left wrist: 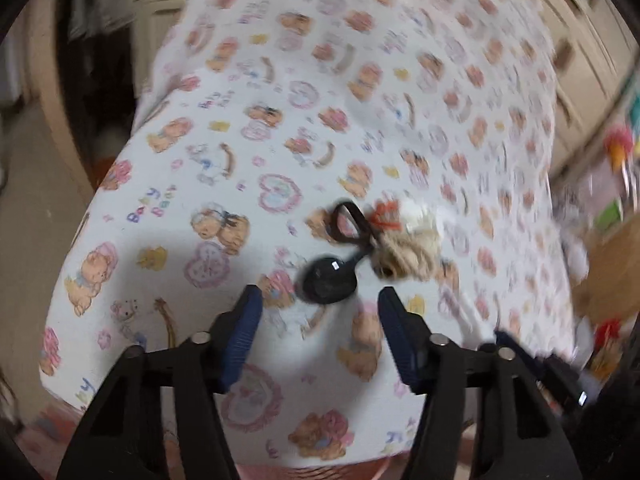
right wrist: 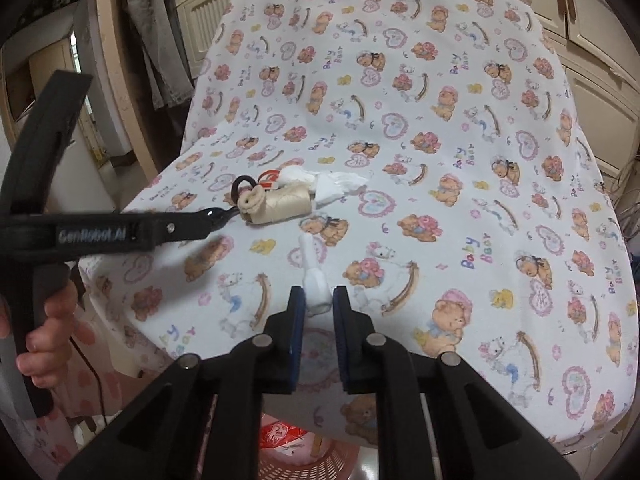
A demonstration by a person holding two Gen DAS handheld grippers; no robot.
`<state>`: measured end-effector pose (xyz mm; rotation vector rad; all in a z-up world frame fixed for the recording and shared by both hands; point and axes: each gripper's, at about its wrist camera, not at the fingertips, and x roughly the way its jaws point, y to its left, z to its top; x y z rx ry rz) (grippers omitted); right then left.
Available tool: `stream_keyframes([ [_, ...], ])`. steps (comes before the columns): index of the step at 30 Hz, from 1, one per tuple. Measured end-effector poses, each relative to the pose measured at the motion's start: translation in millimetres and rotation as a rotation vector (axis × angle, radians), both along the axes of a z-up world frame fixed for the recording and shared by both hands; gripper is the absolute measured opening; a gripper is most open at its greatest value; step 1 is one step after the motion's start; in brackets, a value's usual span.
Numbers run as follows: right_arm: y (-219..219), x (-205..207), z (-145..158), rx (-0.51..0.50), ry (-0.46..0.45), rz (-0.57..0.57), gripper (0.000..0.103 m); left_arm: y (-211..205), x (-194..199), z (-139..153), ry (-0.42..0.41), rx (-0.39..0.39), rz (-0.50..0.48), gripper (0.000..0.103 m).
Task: Collect trash
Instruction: 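Grasp the black spoon with the left tool while the right tool holds the white stick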
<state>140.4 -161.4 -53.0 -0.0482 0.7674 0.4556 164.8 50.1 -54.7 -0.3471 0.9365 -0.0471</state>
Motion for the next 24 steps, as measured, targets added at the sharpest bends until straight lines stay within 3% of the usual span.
stream_keyframes([
  [2, 0.0, 0.7, 2.4, 0.001, -0.004, -0.007, 0.013, 6.0, 2.4, -0.2, 0.003, -0.044, 0.025, 0.041],
  [4, 0.5, 1.4, 3.7, -0.001, -0.006, -0.012, 0.013, 7.7, 3.8, -0.8, 0.005, -0.07, 0.034, 0.023],
  [5, 0.6, 1.5, 4.4, -0.001, -0.007, -0.013, 0.013, 6.2, 4.8, -1.2, 0.006, -0.07, 0.027, 0.02],
  [10, 1.4, 1.7, 7.3, 0.0, -0.015, -0.009, 0.013, -11.9, 4.5, -2.3, 0.011, 0.056, -0.024, 0.003],
  [12, 0.4, 1.5, 7.5, 0.006, -0.012, -0.013, 0.013, -16.0, 1.0, 1.4, -0.005, 0.088, -0.031, 0.002],
  [24, -7.2, -4.0, 31.0, 0.045, -0.052, -0.055, 0.013, 6.4, -28.3, 44.1, -0.145, 0.09, 0.024, 0.002],
])
